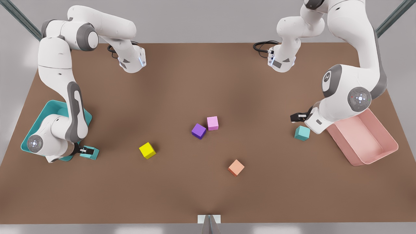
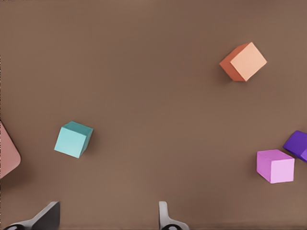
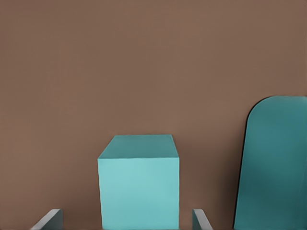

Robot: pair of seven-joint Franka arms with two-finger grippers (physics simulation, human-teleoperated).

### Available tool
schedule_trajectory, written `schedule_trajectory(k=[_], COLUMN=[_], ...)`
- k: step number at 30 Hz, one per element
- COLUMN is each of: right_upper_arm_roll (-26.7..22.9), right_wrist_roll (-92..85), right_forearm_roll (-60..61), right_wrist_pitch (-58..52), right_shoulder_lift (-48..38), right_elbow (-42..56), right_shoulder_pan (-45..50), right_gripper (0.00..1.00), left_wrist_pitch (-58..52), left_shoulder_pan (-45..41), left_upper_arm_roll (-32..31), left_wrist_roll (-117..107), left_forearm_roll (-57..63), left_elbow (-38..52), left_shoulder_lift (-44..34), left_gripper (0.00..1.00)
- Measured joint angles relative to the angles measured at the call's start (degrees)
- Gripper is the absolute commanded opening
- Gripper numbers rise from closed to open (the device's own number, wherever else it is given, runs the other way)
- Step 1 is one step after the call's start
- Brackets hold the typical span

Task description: Stack the two blue cubes on top of each other

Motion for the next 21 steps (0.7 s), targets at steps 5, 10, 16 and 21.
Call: schedule_trajectory(k=[5, 10, 16, 21], right_upper_arm_roll=[-0.1, -0.5, -0.5, -0.5], right_wrist_roll=[0.0, 0.1, 0.1, 0.3], right_forearm_roll=[-0.2, -0.3, -0.3, -0.3], right_wrist_pitch=[0.3, 0.7, 1.2, 2.0], right_shoulder_lift=[0.8, 2.0, 2.9, 3.8], right_elbow=[-0.1, -0.1, -0.1, -0.1], right_shoulder_pan=[0.0, 0.0, 0.0, 0.2], right_gripper=[1.0, 1.0, 1.0, 1.0], left_wrist_pitch=[-0.7, -1.9, -3.1, -3.5], left_shoulder_pan=[-0.9, -1.6, -1.4, -1.5], left_upper_arm_roll=[-0.4, -1.9, -2.0, -2.0], left_wrist_roll=[-0.1, -0.3, -0.4, -0.5], left_forearm_roll=[3.6, 4.4, 4.8, 4.9], left_elbow=[0.4, -0.8, -1.1, -1.2], left_shoulder_lift=[0.9, 1.6, 2.6, 2.9], left_gripper=[1.0, 1.0, 1.0, 1.0])
